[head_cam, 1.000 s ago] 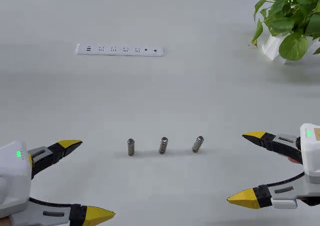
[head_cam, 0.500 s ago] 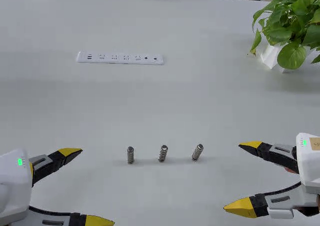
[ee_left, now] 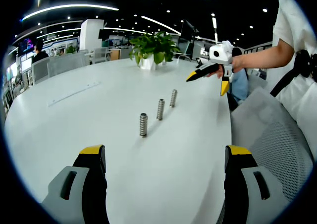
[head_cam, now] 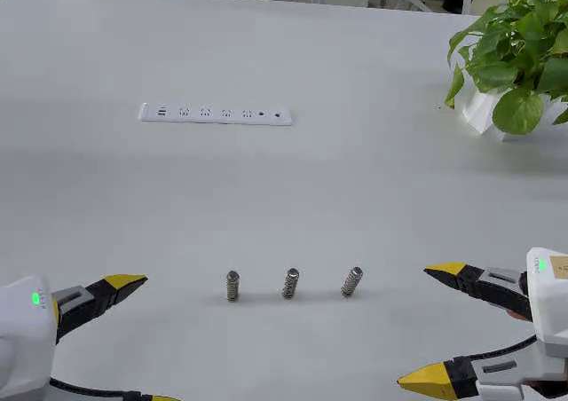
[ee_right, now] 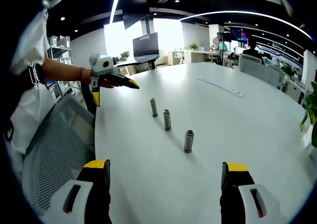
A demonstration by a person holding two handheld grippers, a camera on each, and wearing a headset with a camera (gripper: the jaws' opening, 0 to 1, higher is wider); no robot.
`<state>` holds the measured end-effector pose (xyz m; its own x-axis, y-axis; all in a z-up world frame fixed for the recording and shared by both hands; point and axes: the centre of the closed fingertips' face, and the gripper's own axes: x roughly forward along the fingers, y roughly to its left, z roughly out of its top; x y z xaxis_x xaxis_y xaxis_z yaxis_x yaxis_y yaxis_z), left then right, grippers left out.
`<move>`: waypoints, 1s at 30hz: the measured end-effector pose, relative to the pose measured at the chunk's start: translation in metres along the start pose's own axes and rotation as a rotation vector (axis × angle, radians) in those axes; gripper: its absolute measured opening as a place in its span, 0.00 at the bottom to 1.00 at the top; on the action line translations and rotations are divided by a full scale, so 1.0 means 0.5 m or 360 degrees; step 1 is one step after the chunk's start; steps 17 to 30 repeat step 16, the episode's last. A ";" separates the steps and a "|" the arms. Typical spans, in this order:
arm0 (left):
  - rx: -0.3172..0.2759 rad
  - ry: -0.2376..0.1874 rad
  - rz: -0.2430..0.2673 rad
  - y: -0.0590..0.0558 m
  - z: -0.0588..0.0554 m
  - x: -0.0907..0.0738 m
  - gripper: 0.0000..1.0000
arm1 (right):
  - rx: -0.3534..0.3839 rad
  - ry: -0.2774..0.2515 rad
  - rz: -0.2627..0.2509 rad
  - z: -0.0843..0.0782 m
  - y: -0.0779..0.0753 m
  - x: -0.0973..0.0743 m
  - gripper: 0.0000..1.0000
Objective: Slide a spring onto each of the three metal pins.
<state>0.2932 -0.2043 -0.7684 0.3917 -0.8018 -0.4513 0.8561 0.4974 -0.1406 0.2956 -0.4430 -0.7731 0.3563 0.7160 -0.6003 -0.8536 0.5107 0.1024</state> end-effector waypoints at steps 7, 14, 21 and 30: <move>0.0001 0.0000 -0.0008 -0.004 0.003 0.001 0.99 | 0.0001 -0.0009 -0.0002 0.001 0.003 0.002 0.92; 0.0009 0.0012 -0.0014 -0.007 0.002 0.001 0.99 | 0.0011 -0.0018 -0.0003 0.002 0.008 0.002 0.92; 0.0011 0.0013 -0.0015 -0.007 0.002 0.001 0.99 | 0.0013 -0.0018 -0.0007 0.001 0.007 0.001 0.92; 0.0011 0.0013 -0.0015 -0.007 0.002 0.001 0.99 | 0.0013 -0.0018 -0.0007 0.001 0.007 0.001 0.92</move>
